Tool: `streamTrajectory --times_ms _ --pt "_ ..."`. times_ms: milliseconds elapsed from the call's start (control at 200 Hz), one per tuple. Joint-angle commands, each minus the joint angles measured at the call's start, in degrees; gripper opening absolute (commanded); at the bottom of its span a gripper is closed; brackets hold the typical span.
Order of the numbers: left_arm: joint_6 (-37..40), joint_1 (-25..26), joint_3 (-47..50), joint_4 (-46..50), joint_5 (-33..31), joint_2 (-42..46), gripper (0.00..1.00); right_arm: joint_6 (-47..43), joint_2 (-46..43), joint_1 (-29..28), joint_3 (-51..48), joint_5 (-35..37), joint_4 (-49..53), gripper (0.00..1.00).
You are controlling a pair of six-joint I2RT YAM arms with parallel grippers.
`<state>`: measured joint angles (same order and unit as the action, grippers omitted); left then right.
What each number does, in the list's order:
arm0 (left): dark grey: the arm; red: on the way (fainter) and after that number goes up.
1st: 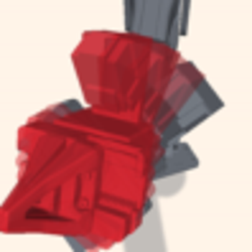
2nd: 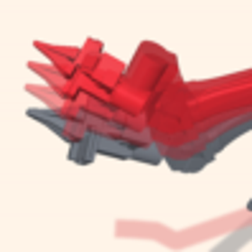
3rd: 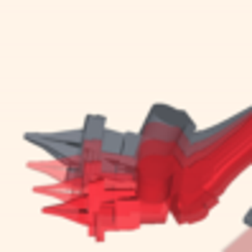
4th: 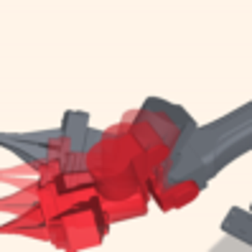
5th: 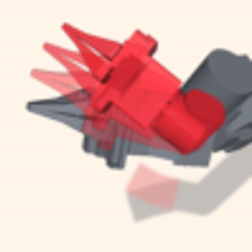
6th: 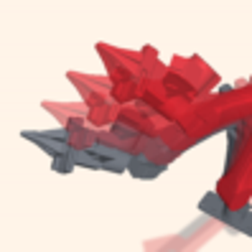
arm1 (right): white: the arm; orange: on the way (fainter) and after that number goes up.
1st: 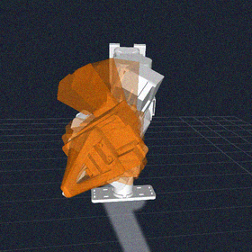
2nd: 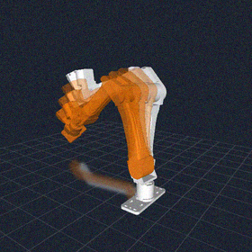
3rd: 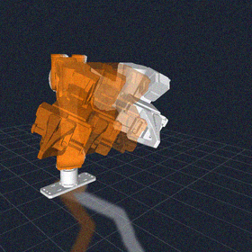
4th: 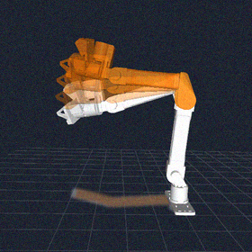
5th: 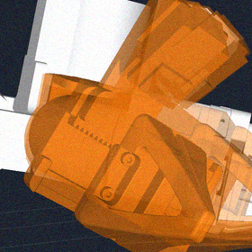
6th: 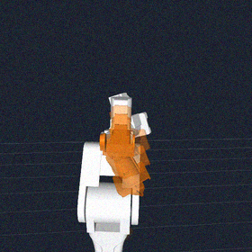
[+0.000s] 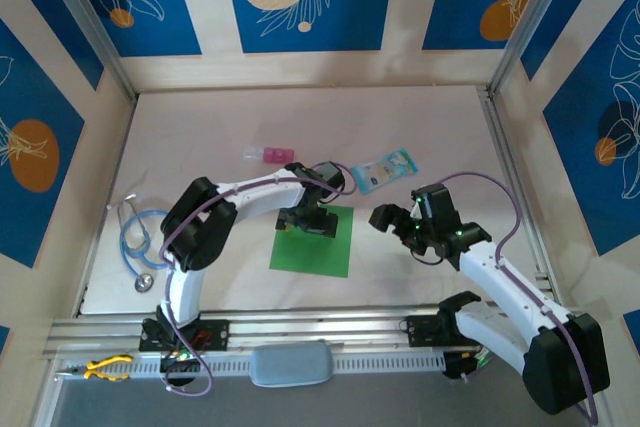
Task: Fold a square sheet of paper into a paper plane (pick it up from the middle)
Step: Move the square sheet of paper to the bottom-center of the table, then first fold the square sheet of paper in half at the center of the table.
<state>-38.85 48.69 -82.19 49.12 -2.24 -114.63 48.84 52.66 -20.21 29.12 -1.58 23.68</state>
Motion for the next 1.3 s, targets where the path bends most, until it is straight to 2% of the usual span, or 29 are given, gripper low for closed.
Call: streamTrajectory --times_ms 0,635,1296 --pt "-1.35 0.88 -1.48 1.77 -0.66 -1.26 1.00 -0.80 0.43 0.34 -0.52 -1.39 1.19 0.96" --pt "-4.74 1.94 -1.74 1.11 -2.17 -2.09 1.00 -0.18 3.67 0.43 0.12 -2.10 1.92 0.96" --pt "-5.37 2.47 2.03 -2.07 -1.77 -5.20 0.99 -1.00 4.20 0.33 1.20 -2.88 2.93 0.97"
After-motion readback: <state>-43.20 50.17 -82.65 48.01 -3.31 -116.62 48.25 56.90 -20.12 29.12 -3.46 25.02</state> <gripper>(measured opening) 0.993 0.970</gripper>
